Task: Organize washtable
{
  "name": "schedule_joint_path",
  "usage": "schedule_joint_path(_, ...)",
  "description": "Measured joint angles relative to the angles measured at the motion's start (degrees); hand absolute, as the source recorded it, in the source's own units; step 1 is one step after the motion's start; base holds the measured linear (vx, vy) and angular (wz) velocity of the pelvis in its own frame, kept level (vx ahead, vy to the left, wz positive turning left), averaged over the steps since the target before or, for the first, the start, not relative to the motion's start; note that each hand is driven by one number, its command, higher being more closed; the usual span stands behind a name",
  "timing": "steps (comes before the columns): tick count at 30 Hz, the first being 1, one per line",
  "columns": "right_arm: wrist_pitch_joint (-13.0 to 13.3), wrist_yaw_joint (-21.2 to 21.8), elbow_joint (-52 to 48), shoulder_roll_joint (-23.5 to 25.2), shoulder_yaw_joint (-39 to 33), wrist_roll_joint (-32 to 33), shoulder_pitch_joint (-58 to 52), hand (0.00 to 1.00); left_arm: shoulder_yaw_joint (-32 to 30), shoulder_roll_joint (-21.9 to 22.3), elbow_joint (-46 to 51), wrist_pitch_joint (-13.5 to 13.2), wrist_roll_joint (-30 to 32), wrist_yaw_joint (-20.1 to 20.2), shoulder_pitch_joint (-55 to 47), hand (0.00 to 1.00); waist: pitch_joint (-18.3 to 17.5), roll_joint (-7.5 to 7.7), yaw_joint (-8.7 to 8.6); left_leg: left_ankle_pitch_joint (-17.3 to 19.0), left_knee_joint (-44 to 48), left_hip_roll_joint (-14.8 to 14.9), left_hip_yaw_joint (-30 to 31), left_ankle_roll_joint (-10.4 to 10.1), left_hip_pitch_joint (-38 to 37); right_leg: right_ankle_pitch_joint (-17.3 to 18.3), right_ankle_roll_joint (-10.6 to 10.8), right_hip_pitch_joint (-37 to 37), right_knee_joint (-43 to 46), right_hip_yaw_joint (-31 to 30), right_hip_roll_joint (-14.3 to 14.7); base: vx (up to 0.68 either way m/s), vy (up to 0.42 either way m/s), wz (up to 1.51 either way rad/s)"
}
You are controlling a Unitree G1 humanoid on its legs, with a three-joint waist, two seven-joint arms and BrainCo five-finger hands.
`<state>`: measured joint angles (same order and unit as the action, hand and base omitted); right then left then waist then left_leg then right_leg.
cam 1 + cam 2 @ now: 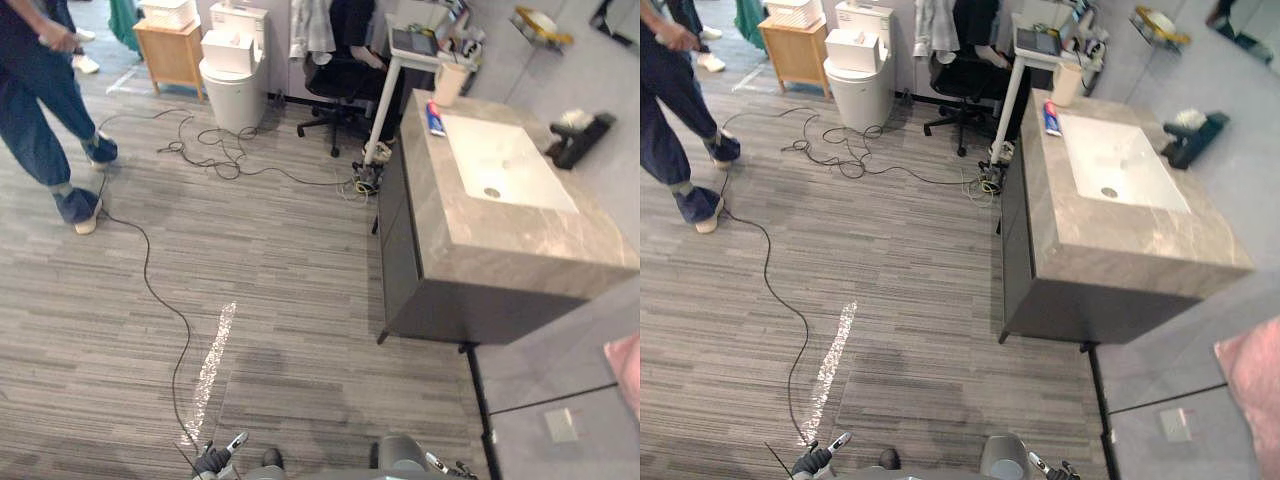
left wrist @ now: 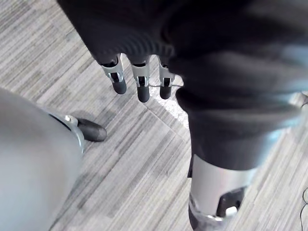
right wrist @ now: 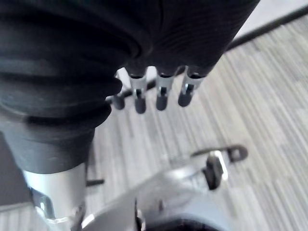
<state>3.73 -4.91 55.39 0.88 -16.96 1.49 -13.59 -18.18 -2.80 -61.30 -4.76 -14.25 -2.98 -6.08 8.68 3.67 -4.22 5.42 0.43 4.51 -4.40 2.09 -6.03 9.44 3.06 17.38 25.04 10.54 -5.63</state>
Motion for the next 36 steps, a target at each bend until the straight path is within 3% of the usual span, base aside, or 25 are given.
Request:
schedule_joint_path(2,-0.3,0.0,-0.3,0.0,-0.2,-0.5,-0.8,0.0,-0.1,0.5,0.0,0.2,2.1,0.4,0.2,0.0,0.3,-0.54,0.02,3.2,0.9,-1.3,0.5,0.1,-2.4,-3.5,-1.4,0.2,-10.1,2.7,0.6,0.33,0.005,0.17)
schedule_joint_path(4,-0.5,0.0,-1.2,0.0,-0.8,-1.3,-1.6,0.0,-0.7,1.3,0.0,0.8,4.3,0.5,0.2,0.0,0.4,-1.48,0.04,7.1,2.1,-2.0,0.8,-0.2,-5.0,-5.7,-3.3,0.4,-13.1,5.8,0.8,0.49,-0.043,0.2)
schedule_joint_path(7,-0.9,0.0,-2.2,0.2,-1.8,-1.7,-2.6,0.0,-2.2,2.3,0.1,1.3,6.1,0.8,0.1,0.0,0.0,-2.46,-0.4,11.4,2.6,-2.2,1.9,-1.1,-8.5,-6.2,-4.6,-0.2,-12.5,6.6,1.5,0.59,-0.092,0.3)
schedule_joint_path(8,-1.2,0.1,-2.3,-0.1,-3.4,-1.6,-3.1,0.0,-2.2,3.3,-0.1,2.1,6.7,1.4,-0.5,0.0,-0.7,-4.05,-1.29,12.8,3.3,-0.6,2.5,-2.6,-9.7,-9.7,-5.6,-0.1,-10.1,7.3,1.9,0.71,-0.11,0.51)
schedule_joint_path(10,-1.4,0.0,-2.3,-0.9,-6.9,-1.4,-3.1,0.0,-2.4,5.7,0.1,2.4,8.0,2.0,-0.9,0.0,-1.9,-7.53,-2.51,12.8,10.1,2.1,0.9,-4.2,-8.0,-7.6,-6.7,-1.2,-7.0,10.2,2.8,0.84,-0.14,0.5)
schedule_joint_path(12,-1.7,0.1,-2.9,-1.2,-8.4,-0.6,-3.0,0.0,-2.7,6.5,0.2,2.7,8.6,2.9,-1.1,0.0,-2.5,-9.05,-3.18,9.7,22.2,3.7,0.2,-9.1,-4.0,-6.0,-7.2,-4.6,-7.6,11.2,3.8,0.7,-0.129,0.17)
schedule_joint_path(13,-1.7,0.1,-2.8,-1.2,-8.6,0.6,-3.0,0.0,-2.9,6.4,1.2,3.0,8.6,3.2,-1.4,0.0,-2.4,-9.01,-3.06,5.2,34.9,4.8,0.7,-16.2,0.6,-4.8,-7.2,-8.3,-9.5,10.5,4.5,0.54,-0.073,-0.09)
schedule_joint_path(14,-1.7,0.1,-2.8,-1.3,-9.1,1.0,-2.8,0.0,-3.1,6.4,1.7,2.9,8.6,3.3,-1.6,0.0,-2.1,-8.6,-2.81,4.5,42.9,5.5,0.7,-17.6,3.4,-4.3,-6.9,-10.2,-10.7,9.5,5.0,0.63,-0.065,-0.31)
schedule_joint_path(15,-2.0,0.0,-2.5,-1.3,-9.3,1.2,-2.3,0.0,-5.2,6.0,2.6,2.9,8.3,3.5,-1.8,0.0,-2.0,-8.35,-2.71,5.3,55.0,7.3,-1.4,-16.3,7.7,-3.5,-6.8,-14.2,-13.2,7.3,6.0,0.63,-0.021,-0.56)
schedule_joint_path(16,-2.1,-0.3,-2.3,-1.3,-9.0,1.2,-1.8,0.0,-7.0,5.7,3.4,2.9,7.5,3.4,-1.8,0.0,-1.4,-7.36,-2.21,8.1,62.1,9.5,-5.5,-10.9,10.4,-3.2,-6.8,-18.6,-15.7,3.8,6.5,0.51,-0.009,-0.74)
schedule_joint_path(17,-2.2,-0.4,-2.2,-1.2,-8.8,1.3,-1.4,0.0,-7.3,5.4,3.8,2.9,6.7,3.1,-1.8,0.0,-1.1,-6.75,-1.51,9.4,62.9,10.4,-8.1,-8.5,11.1,-3.2,-6.8,-20.4,-16.5,1.9,6.4,0.5,0.099,-1.17)
schedule_joint_path(18,-1.8,-0.5,-2.3,-1.0,-7.3,1.4,-0.8,0.0,-7.3,4.7,4.3,2.7,4.4,2.8,-1.9,0.0,-1.1,-5.49,-0.25,11.7,61.9,11.6,-11.7,-4.8,13.4,-3.2,-6.8,-22.7,-17.4,-1.8,5.6,0.35,0.189,-1.41)
schedule_joint_path(19,-1.7,-0.4,-2.2,-0.7,-6.7,1.4,1.2,0.0,-7.3,4.0,4.6,2.3,2.8,2.8,-1.8,0.0,-0.7,-4.45,0.3,12.9,58.6,12.7,-12.5,-3.5,16.6,-3.2,-6.8,-24.1,-17.4,-4.1,4.5,0.42,0.252,-1.43)
schedule_joint_path(21,-1.1,-0.4,-1.5,0.7,-6.5,1.4,3.2,0.0,-7.2,2.7,4.8,1.6,0.2,2.6,-1.8,0.0,-0.6,-2.61,0.64,12.8,47.4,13.9,-11.4,-3.6,19.8,-2.4,-5.3,-25.5,-16.9,-6.7,1.7,0.3,0.32,-1.21)
schedule_joint_path(22,0.0,-0.4,-1.5,1.1,-6.4,1.4,3.1,0.0,-7.2,2.0,4.8,1.6,-0.9,2.5,-1.9,0.0,-0.8,-1.83,0.66,11.9,37.2,13.9,-8.3,-4.5,20.9,-0.5,-2.2,-26.3,-17.0,-8.2,-0.4,0.28,0.375,-1.07)
schedule_joint_path(23,0.2,-0.4,-1.4,1.0,-6.2,1.4,3.0,0.0,-7.2,2.0,4.8,1.5,-1.0,2.4,-2.1,0.0,-1.0,-1.82,0.68,11.1,31.5,13.6,-6.3,-5.1,20.9,1.2,-0.3,-26.5,-17.0,-9.2,-1.2,0.26,0.476,-0.98)
schedule_joint_path(24,0.3,-0.4,-0.8,-0.1,-6.1,1.5,3.1,0.0,-7.1,3.0,4.4,1.2,-1.5,1.9,-2.3,0.0,-0.9,-3.59,0.43,5.0,23.9,13.9,-1.8,-8.9,20.8,4.2,4.2,-26.6,-16.0,-11.0,-1.6,0.23,0.458,-0.82)
schedule_joint_path(25,0.2,-0.6,0.3,-0.7,-6.3,1.8,2.7,0.0,-7.2,2.8,3.7,1.1,-2.4,1.4,-2.7,0.0,-1.7,-4.34,0.16,1.4,24.0,12.6,-0.9,-10.4,20.4,5.1,4.4,-26.2,-15.3,-13.0,-2.4,0.33,0.558,-0.92)
schedule_joint_path(26,-0.2,-0.8,1.6,-0.3,-5.8,2.3,2.3,0.0,-7.0,1.7,3.6,0.7,-3.0,1.2,-3.3,0.0,-2.4,-2.15,0.11,2.6,24.1,11.5,-1.6,-10.7,20.0,5.9,3.6,-24.1,-10.8,-14.3,-1.2,0.27,0.381,-0.56)
schedule_joint_path(27,-0.1,-0.9,2.1,-0.1,-5.0,2.2,1.8,0.0,-7.0,1.3,3.6,0.4,-3.4,1.1,-3.3,0.0,-2.6,-1.21,-0.04,3.9,24.8,10.9,-0.9,-10.8,19.7,6.1,2.6,-22.8,-8.1,-15.2,-0.1,0.38,0.398,-0.73)
schedule_joint_path(28,-0.1,-1.3,4.1,0.6,-5.1,1.6,1.0,0.0,-7.6,0.7,3.6,-0.3,-5.4,1.1,-3.5,0.0,-3.1,0.59,0.95,6.7,27.9,8.4,0.7,-10.1,19.7,6.5,1.0,-21.2,-5.7,-15.8,0.7,0.29,0.266,-0.57)
schedule_joint_path(31,-0.2,-1.3,5.8,0.6,-7.5,1.2,1.6,0.0,-9.1,0.5,2.0,0.0,-6.1,-0.4,-4.0,0.0,-3.3,0.68,1.14,13.8,35.0,7.3,0.2,-9.9,19.2,6.6,1.1,-20.9,-4.8,-21.7,0.2,0.3,0.348,-0.87)
schedule_joint_path(33,-0.3,-1.3,6.3,0.6,-7.8,1.2,2.1,0.0,-9.0,0.4,1.4,0.1,-6.2,-0.9,-4.1,0.0,-3.6,1.02,1.94,15.4,35.9,6.9,-2.4,-8.1,17.8,6.5,1.2,-18.6,-2.1,-24.1,-0.8,0.22,0.275,-1.21)
schedule_joint_path(34,-0.2,-1.2,6.3,0.7,-7.9,1.4,2.9,0.0,-8.9,0.1,1.1,0.5,-5.9,-1.0,-5.0,0.0,-3.8,1.23,1.84,16.3,34.9,6.1,-5.2,-6.9,15.9,5.5,1.8,-14.1,4.0,-25.2,-1.7,0.22,0.273,-1.27)
schedule_joint_path(36,-0.1,-1.2,6.2,0.7,-7.9,3.2,3.0,0.0,-6.8,-0.6,0.9,1.1,-4.8,-1.0,-5.1,0.0,-3.7,1.1,1.54,16.6,32.4,5.5,-9.4,-6.3,12.5,1.8,0.5,-9.0,11.5,-24.3,-2.4,0.18,0.236,-1.27)
